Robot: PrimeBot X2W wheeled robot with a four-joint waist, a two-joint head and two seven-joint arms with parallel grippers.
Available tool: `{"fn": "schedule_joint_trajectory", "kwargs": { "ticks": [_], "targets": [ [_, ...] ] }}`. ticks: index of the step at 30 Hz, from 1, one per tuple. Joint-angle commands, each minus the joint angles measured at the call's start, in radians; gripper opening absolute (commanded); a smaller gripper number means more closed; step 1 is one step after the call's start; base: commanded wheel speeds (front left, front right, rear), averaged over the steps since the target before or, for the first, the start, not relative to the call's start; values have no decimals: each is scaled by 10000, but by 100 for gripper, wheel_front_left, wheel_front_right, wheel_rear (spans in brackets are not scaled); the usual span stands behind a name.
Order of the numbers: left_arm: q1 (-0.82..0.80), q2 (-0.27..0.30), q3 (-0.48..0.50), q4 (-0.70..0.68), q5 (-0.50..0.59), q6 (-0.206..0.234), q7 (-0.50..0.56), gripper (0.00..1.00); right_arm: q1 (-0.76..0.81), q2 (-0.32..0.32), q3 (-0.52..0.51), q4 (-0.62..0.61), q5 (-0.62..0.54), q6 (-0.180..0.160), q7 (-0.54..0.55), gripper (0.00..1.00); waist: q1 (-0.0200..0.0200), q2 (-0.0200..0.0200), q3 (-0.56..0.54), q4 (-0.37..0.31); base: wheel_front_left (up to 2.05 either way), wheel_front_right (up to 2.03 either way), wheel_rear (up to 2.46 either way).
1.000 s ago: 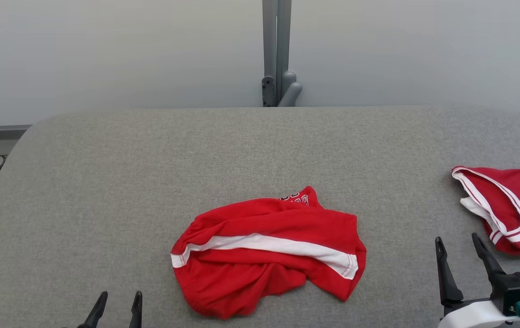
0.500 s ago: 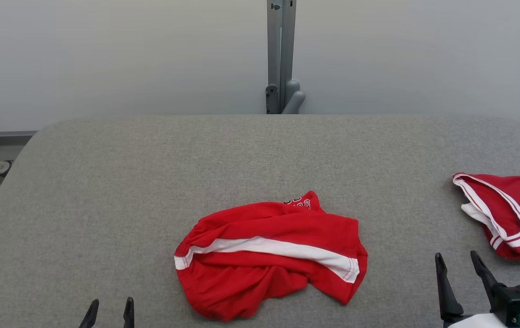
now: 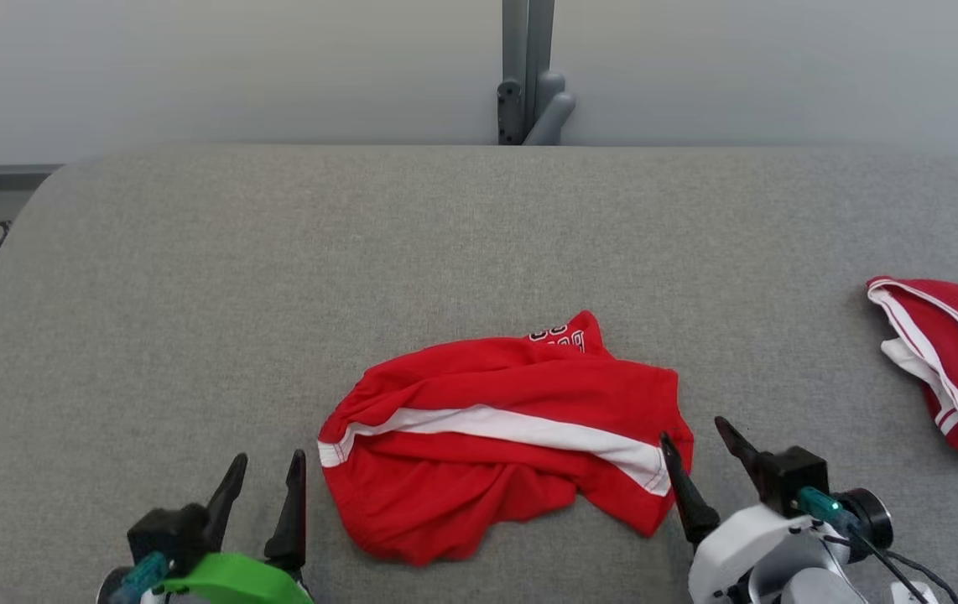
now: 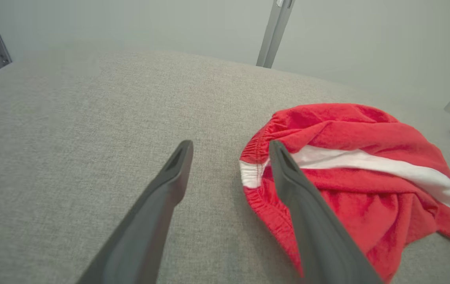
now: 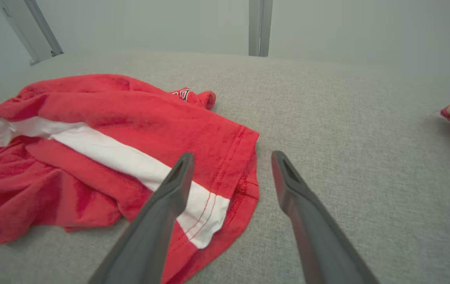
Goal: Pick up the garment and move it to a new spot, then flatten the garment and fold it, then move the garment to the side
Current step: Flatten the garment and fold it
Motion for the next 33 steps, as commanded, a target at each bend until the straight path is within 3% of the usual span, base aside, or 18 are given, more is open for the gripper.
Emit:
{"fn": "schedule_joint_trajectory", "kwargs": {
  "ticks": [1,12,23,33],
  "targets": [
    [-248,38,1,164,-177,-22,55,100,-156,-34,72,113,-95,-13,57,100,0,0,548,247,0,0,0],
    [-2242,407,-1666,2196,-1663,-14,517,100,-1042,-42,797,1919,411,-13,-48,100,0,0,1013,385,0,0,0],
    [-2431,684,-2484,2875,-2696,-14,260,100,-558,-34,1189,1999,765,-13,-267,100,0,0,795,129,0,0,0],
    [-2757,819,-3028,3417,-3250,-15,151,100,-1061,-36,1542,2026,944,-15,-314,100,0,0,732,95,0,0,0]
  ]
}}
